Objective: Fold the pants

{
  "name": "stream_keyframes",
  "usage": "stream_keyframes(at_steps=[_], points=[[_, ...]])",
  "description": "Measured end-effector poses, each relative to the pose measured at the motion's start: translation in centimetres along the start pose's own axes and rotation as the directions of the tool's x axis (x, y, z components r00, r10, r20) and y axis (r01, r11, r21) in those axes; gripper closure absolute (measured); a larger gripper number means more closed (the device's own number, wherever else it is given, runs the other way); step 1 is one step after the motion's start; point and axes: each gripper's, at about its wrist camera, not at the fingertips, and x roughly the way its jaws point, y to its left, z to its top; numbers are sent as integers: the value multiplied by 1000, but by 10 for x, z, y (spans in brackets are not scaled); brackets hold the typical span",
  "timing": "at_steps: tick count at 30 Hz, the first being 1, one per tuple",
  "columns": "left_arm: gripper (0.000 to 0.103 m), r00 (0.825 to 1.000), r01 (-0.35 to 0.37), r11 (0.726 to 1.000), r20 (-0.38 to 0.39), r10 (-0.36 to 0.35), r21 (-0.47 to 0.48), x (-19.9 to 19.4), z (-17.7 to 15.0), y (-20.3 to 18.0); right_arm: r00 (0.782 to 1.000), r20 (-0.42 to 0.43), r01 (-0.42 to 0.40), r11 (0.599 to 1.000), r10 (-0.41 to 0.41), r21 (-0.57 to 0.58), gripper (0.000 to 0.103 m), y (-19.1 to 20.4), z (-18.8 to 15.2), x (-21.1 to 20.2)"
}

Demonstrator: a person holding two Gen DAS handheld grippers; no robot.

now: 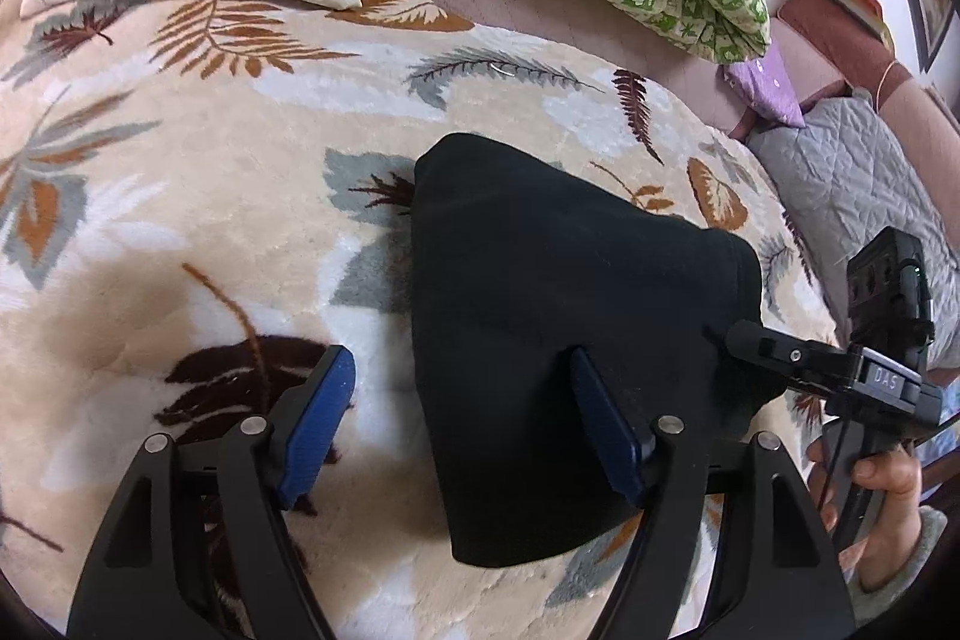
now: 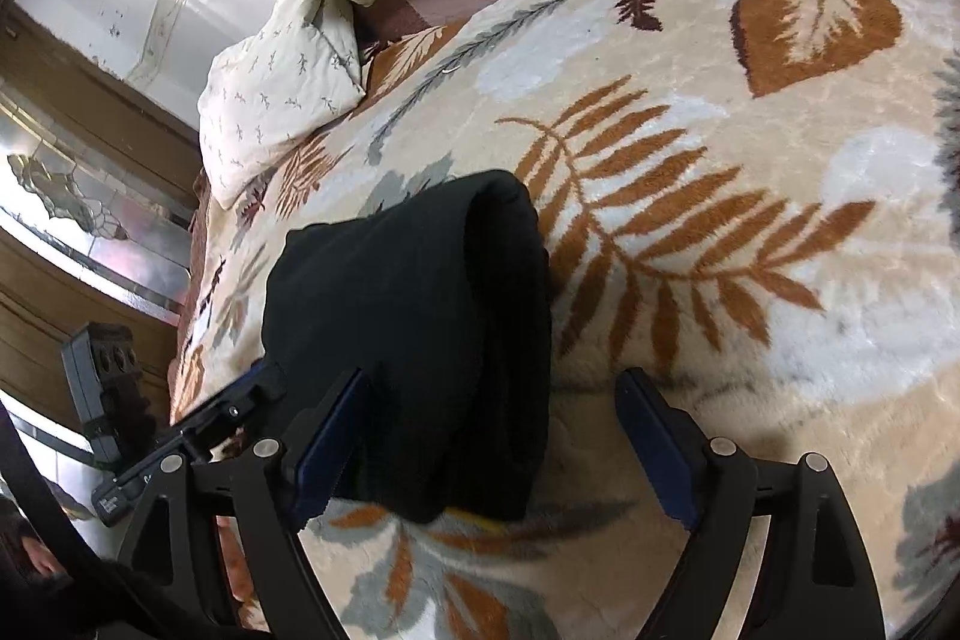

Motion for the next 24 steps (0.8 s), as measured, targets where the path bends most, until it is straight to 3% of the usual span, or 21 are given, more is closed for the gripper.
stream_keyframes(at_steps=[4,5,6,7,13,24], points=[[29,1000,12,1000,0,-12,12,4,2,-4,1000,-21,12,1000,-12,-12,18,4,5,10],[29,1000,14,1000,0,-14,12,5,2,-5,1000,-23,10,1000,-10,-15,30,6,6,12],[37,1000,21,1000,0,-21,15,6,2,-6,1000,-25,9,1000,-9,-14,54,6,6,13],[53,999,46,999,-5,-46,18,7,1,-9,999,-36,-8,1000,8,-3,54,5,7,15],[70,998,48,998,36,-50,47,-4,4,-18,1000,-14,-20,1000,20,-11,69,6,7,8],[72,991,45,995,119,-55,86,-38,46,-34,995,80,-43,993,52,-110,74,44,39,-29]])
